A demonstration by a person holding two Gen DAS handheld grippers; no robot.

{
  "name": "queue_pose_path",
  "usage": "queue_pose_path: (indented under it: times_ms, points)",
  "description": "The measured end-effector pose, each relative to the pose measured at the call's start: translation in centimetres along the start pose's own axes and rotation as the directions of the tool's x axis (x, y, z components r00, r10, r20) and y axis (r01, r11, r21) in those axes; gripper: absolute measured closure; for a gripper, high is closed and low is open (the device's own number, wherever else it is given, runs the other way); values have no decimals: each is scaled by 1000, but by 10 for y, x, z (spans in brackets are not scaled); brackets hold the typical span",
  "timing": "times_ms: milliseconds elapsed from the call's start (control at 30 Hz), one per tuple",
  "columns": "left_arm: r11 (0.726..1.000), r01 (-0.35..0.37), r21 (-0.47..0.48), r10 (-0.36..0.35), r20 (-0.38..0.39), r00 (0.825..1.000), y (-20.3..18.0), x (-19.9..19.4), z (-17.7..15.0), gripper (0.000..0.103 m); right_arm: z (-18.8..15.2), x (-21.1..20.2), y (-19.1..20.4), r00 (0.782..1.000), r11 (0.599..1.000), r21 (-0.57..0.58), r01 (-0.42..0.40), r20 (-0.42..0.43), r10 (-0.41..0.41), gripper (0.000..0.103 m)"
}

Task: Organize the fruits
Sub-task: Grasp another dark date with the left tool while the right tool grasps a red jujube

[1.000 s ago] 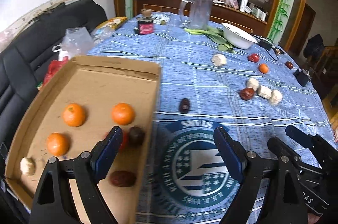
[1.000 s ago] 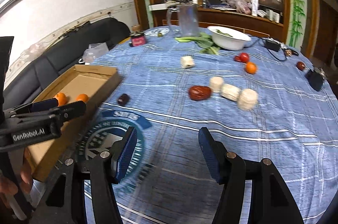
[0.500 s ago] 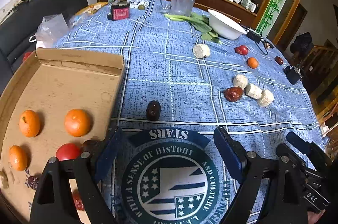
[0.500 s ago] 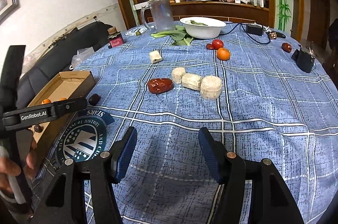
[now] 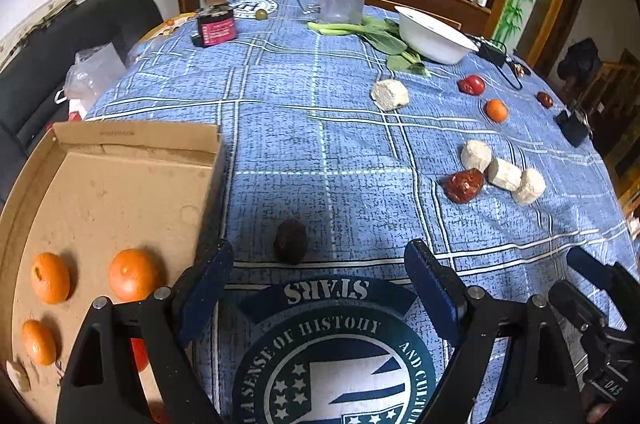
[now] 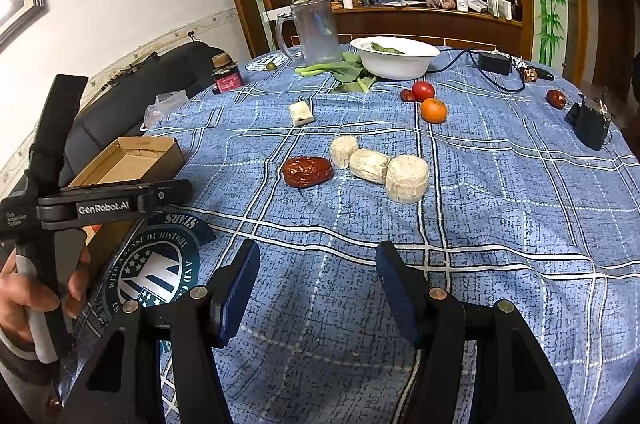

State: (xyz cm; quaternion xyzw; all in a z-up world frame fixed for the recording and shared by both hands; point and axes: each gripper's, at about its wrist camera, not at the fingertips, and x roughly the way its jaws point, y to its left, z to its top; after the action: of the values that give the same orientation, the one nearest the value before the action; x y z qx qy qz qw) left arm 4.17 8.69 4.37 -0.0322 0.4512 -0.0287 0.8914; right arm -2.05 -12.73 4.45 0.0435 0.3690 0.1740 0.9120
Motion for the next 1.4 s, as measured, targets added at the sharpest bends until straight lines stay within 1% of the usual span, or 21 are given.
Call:
queue_pose_path:
  times_ms: [33,67,167,233,333,367,533,567,600,633,667,700,733,767,833,1033,1100,1167,1200,1233,1400]
  points:
    - [1000,-1,17,1,-3,1000,-2,2,0,29,0,1,0,1000,1000,-1,-1,0,1,38]
    - [1000,-2,31,2,-12,1000,-3,6,0,45,0,1,0,1000,1000,-1,-4,0,4,38]
    - [999,19,26,-17,-64,998,0,18,-1,77,1,2,1,1000,1000,-10,-12,0,12,38]
    - [999,24,36,-22,-59,998,0,19,-3,81,1,3,2,1000,1000,-16,-17,-3,17,39]
    - [999,38,30,-35,-66,997,1,19,-3,98,3,6,4,1000,999,-20,-29,-10,28,40]
    - [999,39,24,-37,-67,997,1,19,-3,100,4,6,5,999,999,-21,-32,-12,31,41]
    - [999,37,26,-35,-66,997,0,16,-3,100,8,13,6,999,999,-23,-26,-27,25,42]
    - [999,36,13,-35,-63,997,2,15,-3,95,8,13,4,999,1000,-14,-28,-25,28,42]
    - [999,40,-1,-40,-64,997,4,13,-2,89,9,12,3,999,1000,-6,-31,-23,31,42]
    - [999,49,-21,-51,-67,997,7,12,-1,62,9,13,1,999,999,4,-35,-22,35,42]
    - [996,81,-38,-83,-57,995,8,10,1,51,9,13,0,999,999,13,-37,-23,38,42]
    - [994,100,-52,-102,-38,994,9,6,2,43,9,14,-2,999,999,22,-41,-25,42,42]
    - [996,76,-50,-77,-20,997,7,3,4,27,10,14,-2,999,999,26,-45,-27,46,42]
    - [998,52,-42,-52,-3,999,5,1,6,21,10,15,-2,998,999,26,-48,-29,49,42]
    - [1000,-1,-21,2,14,1000,1,1,9,21,11,17,0,998,999,16,-51,-35,52,42]
    - [1000,-22,19,23,-27,999,-4,21,13,22,16,20,3,998,998,-9,-55,-34,55,42]
    - [999,-15,34,17,-32,999,-6,26,12,31,16,22,2,998,998,-4,-58,-37,58,42]
    - [998,-32,58,34,-35,999,-7,31,13,60,17,24,1,997,998,-4,-58,-42,57,42]
    - [998,-17,58,19,-44,999,-6,34,13,70,17,26,1,997,998,-6,-58,-47,58,42]
    - [999,-11,50,12,-38,999,-4,33,12,76,17,28,1,997,998,-9,-60,-51,59,41]
    - [999,21,43,-20,-28,999,-3,28,10,77,25,39,5,997,998,-28,-58,-58,57,41]
